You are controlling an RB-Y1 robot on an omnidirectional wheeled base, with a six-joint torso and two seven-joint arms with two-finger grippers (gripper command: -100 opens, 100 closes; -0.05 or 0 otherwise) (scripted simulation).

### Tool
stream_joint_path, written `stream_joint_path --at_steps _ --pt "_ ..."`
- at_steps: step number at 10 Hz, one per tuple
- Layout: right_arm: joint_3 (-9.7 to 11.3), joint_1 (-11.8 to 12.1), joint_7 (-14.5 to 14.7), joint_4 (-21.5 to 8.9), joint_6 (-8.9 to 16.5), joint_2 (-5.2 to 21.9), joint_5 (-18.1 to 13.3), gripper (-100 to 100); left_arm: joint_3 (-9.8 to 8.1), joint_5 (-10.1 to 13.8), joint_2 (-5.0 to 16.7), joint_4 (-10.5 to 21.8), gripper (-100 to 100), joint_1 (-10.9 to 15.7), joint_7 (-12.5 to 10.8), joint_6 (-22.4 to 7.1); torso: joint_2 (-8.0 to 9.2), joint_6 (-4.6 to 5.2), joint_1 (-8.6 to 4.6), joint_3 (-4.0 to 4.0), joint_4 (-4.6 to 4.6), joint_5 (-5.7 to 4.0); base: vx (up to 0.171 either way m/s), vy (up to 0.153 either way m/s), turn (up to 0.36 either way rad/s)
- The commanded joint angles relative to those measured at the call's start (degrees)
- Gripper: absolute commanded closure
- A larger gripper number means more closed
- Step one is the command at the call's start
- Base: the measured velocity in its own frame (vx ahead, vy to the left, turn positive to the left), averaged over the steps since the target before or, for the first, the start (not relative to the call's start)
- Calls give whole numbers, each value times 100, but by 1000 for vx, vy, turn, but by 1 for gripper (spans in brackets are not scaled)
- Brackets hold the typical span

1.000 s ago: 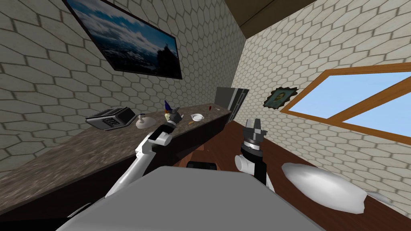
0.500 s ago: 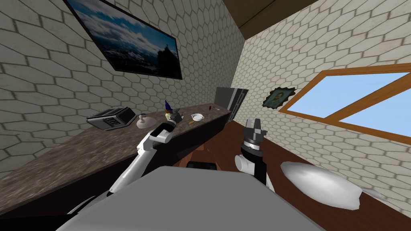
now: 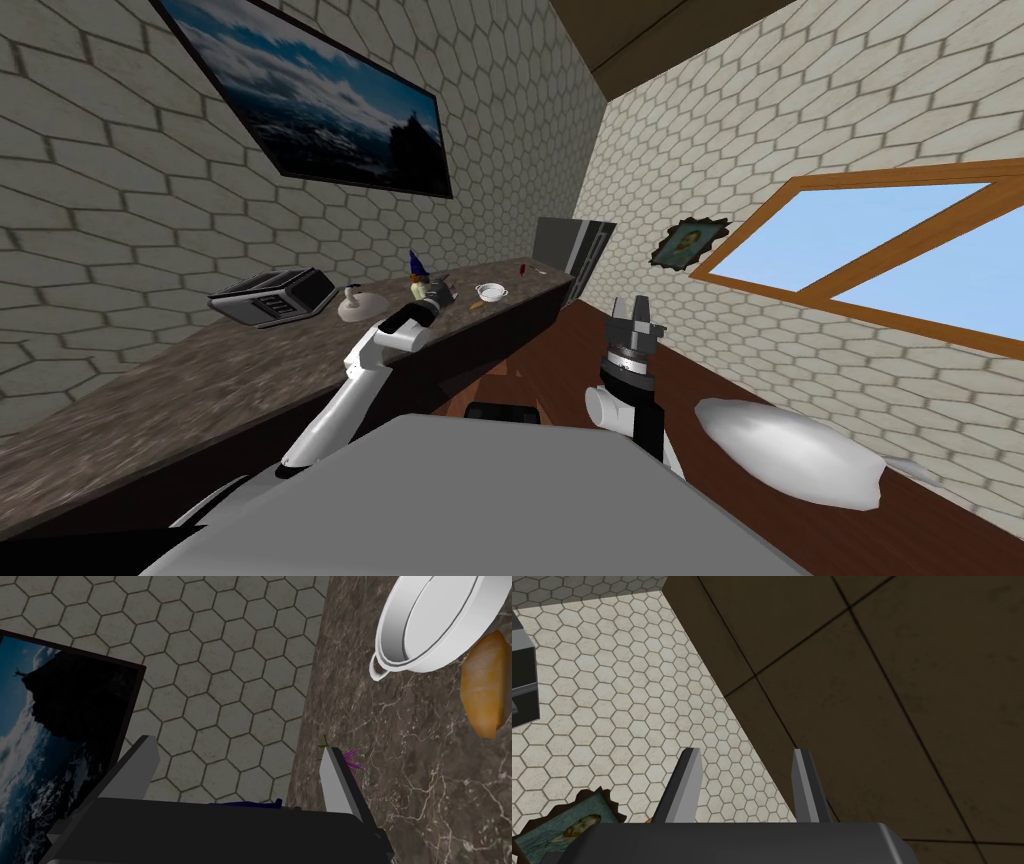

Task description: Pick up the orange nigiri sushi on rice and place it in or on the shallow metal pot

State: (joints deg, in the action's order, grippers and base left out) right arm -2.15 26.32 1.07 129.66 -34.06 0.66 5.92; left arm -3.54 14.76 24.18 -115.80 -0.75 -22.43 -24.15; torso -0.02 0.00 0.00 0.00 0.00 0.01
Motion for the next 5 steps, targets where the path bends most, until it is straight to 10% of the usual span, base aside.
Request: stream_joint_path --at_steps 1,5 --pt "0 0 0 0 0 0 0 0 1 0 -7 56 -100 54 -22 -188 0 0 0 0 0 0 -1 7 7" --pt "0 0 0 0 0 0 0 0 -94 120 12 314 -100 299 -343 -836 -2 0 -1 -1 0 0 3 15 -40"
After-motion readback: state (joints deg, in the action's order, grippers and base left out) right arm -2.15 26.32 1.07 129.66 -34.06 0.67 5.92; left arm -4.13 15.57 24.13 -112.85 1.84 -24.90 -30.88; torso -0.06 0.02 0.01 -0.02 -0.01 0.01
